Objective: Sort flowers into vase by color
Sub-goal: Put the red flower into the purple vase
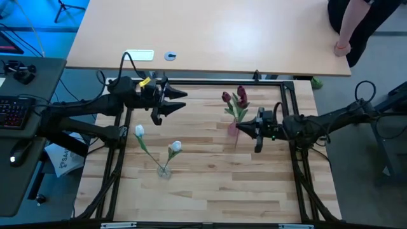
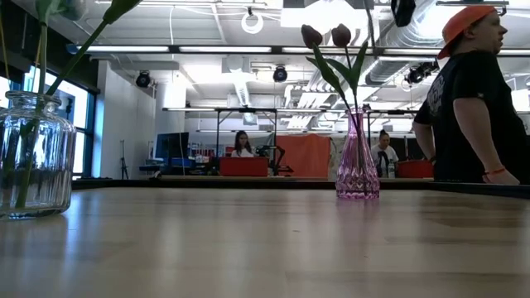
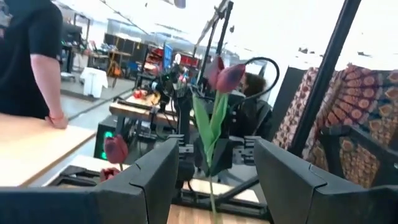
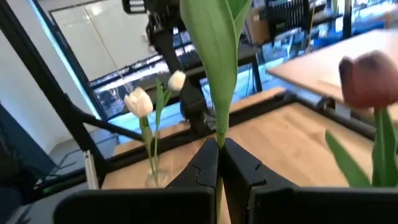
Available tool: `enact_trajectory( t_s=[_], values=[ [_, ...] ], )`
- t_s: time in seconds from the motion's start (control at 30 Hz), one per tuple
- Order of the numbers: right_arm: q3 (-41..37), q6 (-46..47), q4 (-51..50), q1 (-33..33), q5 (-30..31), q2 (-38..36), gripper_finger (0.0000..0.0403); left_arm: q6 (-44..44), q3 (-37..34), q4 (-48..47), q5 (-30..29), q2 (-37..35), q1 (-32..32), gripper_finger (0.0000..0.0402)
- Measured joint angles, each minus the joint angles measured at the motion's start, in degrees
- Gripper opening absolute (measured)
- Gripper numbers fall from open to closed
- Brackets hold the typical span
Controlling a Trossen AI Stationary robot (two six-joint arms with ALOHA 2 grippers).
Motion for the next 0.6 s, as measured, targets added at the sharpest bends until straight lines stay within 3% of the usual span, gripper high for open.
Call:
enact_trajectory(
  t_s=[0.23,0.43,0.6],
  values=[
    [0.00,-7.38,7.23,-3.28,0.14,2.19,0.0000,-0.04,0.00,0.12,-2.76,0.02,-0.02,0.0198],
    [0.00,-10.88,5.90,-6.10,1.50,2.10,0.0000,-0.99,0.00,0.10,-2.80,0.07,-0.02,0.0197],
    [0.00,-18.26,5.67,-6.37,8.39,0.58,0.0000,-1.01,0.00,0.05,-2.80,0.07,-0.02,0.0197]
  ],
)
